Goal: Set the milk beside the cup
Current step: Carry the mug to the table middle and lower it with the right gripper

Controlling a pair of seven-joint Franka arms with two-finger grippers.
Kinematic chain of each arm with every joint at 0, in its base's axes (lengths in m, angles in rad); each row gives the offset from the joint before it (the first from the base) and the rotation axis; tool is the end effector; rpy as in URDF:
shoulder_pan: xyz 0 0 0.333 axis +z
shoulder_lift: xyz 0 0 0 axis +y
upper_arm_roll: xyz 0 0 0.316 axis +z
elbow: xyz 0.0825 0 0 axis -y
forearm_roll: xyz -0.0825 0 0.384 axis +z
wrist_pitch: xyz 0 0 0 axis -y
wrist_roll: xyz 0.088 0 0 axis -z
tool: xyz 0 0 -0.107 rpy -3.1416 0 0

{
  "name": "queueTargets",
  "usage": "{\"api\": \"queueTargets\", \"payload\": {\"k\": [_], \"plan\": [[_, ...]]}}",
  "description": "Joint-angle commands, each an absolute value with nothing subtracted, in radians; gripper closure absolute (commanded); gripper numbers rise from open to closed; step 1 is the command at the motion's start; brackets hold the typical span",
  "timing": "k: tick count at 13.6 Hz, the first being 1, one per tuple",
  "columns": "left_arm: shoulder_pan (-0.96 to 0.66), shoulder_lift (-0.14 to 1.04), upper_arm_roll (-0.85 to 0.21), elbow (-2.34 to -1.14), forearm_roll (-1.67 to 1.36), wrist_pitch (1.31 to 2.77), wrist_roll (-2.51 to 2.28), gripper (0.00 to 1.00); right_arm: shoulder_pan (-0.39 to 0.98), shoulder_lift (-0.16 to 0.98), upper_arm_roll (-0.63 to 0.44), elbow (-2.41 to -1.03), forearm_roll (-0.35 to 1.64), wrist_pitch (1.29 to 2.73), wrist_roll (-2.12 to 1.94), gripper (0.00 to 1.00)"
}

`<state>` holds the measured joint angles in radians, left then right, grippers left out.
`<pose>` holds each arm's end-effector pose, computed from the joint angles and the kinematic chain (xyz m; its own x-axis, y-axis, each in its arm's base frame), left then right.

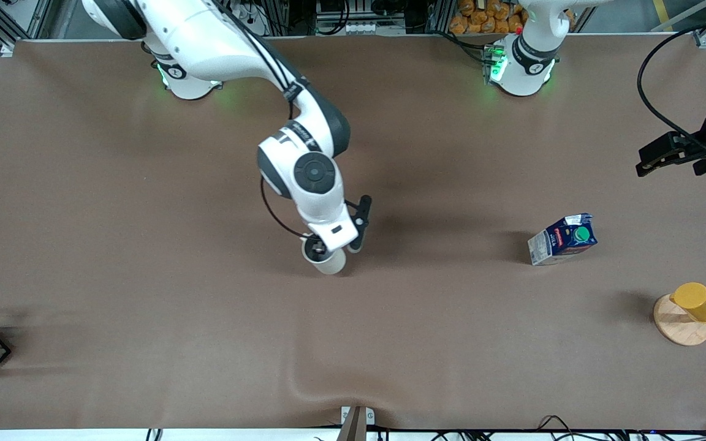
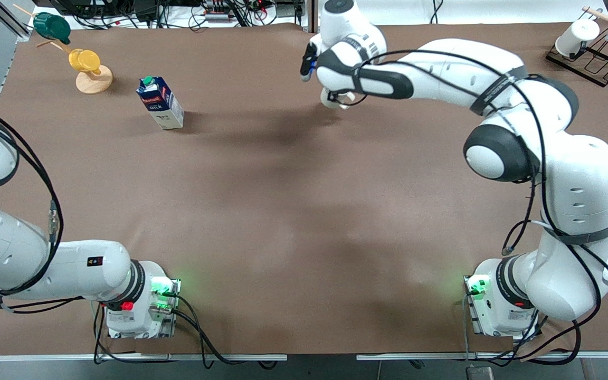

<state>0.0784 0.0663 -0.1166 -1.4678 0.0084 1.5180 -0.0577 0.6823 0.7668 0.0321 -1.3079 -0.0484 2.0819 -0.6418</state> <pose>0.5698 -0.0184 0.6312 0.9997 0.0201 -0.0156 0.0201 -0.9998 -0.0016 0.5670 0.4811 0.2840 0.1989 0.9800 -0.0061 0.9798 -0.1987 0.0206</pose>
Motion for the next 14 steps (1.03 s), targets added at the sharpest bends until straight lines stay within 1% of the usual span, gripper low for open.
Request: {"api": "queueTargets", "payload": {"k": [1, 4, 5, 6, 11, 14], "plan": [[0.086, 0.055, -0.121, -1.473, 0.002, 1.5, -0.048, 0.0, 0.735, 0.802, 0.021, -1.273, -0.061, 2.126, -0.663, 1.0], [0.086, 0.054, -0.121, -1.477, 0.002, 1.483, -0.051, 0.0, 0.753, 0.822, 0.023, -1.276, -0.06, 2.141, -0.653, 1.0], [0.087, 0.055, -0.121, -1.477, 0.0, 1.483, -0.045, 0.0, 0.756, 0.822, 0.023, -1.276, -0.06, 2.143, -0.655, 0.37], [0.087, 0.054, -0.121, -1.477, -0.002, 1.483, -0.043, 0.0, 0.755, 0.822, 0.025, -1.278, -0.051, 2.148, -0.653, 0.0], [0.087, 0.054, -0.114, -1.471, -0.035, 1.483, -0.049, 0.0, 0.77, 0.785, 0.028, -1.275, -0.049, 2.163, -0.649, 0.0], [0.084, 0.063, -0.118, -1.471, -0.031, 1.494, -0.054, 0.0, 0.752, 0.686, 0.025, -1.279, -0.04, 2.151, -0.644, 0.0]]}}
